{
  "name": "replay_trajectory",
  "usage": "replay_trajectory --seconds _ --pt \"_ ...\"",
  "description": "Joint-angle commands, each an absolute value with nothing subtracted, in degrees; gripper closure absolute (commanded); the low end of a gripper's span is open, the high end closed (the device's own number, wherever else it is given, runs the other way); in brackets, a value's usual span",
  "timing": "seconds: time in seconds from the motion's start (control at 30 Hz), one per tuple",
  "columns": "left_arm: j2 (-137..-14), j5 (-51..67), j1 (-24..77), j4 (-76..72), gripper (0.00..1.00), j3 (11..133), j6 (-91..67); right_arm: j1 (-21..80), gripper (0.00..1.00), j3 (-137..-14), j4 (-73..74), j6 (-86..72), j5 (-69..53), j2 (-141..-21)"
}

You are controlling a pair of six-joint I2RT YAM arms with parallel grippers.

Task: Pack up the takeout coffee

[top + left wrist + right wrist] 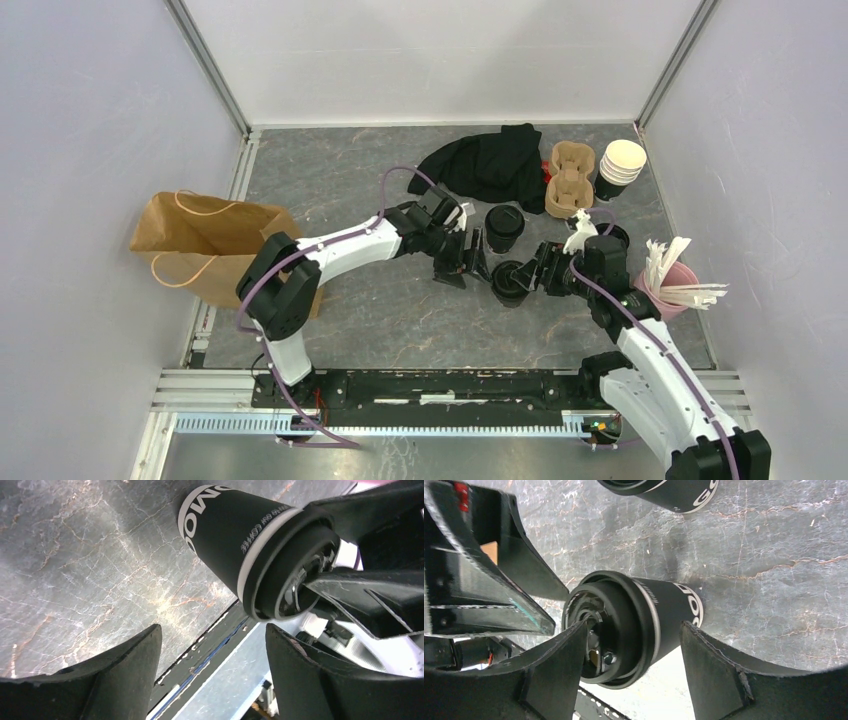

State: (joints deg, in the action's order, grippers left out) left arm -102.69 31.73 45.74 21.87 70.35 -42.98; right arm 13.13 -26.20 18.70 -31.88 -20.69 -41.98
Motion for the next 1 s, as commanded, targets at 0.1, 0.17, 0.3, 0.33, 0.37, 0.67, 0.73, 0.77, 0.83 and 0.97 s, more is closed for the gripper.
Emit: replay_trajectory --seconds 0.1,0.17,0.3,0.33,0.37,0.67,0.73,0.77,0.83,0.97 --pt "-102.1 33.6 46.0 27.2 0.15 79.1 -32.7 13.1 0.21 -31.2 21.2 -28.9 -23.5 -44.7" --pt "-104.0 34.9 46.0 28.6 0.15 81.2 -32.3 12.9 0.21 -31.3 20.5 -29.7 -24.4 -45.4" --pt "-106.9 38.5 46.0 29.8 0.15 84.3 -31.6 12.1 0.16 -31.9 20.6 -31.1 -25.3 -44.5" --pt "-107.6 38.9 46.0 30.3 0.15 84.7 -31.5 11.8 0.15 -31.8 20.6 -31.4 -25.6 -44.0" --pt "-108.3 39.0 46.0 30.7 0.16 85.0 -31.5 11.3 0.15 -31.7 20.8 -31.8 -25.8 -43.6" --pt "-108.5 37.6 46.0 31.3 0.33 83.6 -31.6 5.9 0.20 -28.6 20.3 -30.9 -28.7 -41.7" --pt "-108.4 37.5 46.0 31.0 0.35 83.3 -31.7 5.4 0.23 -26.6 16.1 -32.5 -32.3 -42.9" --pt "-108.5 37.4 46.0 30.8 0.37 83.2 -31.8 5.4 0.25 -25.9 14.4 -33.0 -34.0 -43.6" --pt "-108.9 37.4 46.0 30.8 0.39 83.0 -32.1 5.4 0.27 -25.2 12.8 -33.5 -34.6 -44.4" --pt "-109.8 37.2 46.0 30.7 0.35 82.6 -32.4 5.4 0.28 -24.3 11.9 -33.3 -35.2 -45.5"
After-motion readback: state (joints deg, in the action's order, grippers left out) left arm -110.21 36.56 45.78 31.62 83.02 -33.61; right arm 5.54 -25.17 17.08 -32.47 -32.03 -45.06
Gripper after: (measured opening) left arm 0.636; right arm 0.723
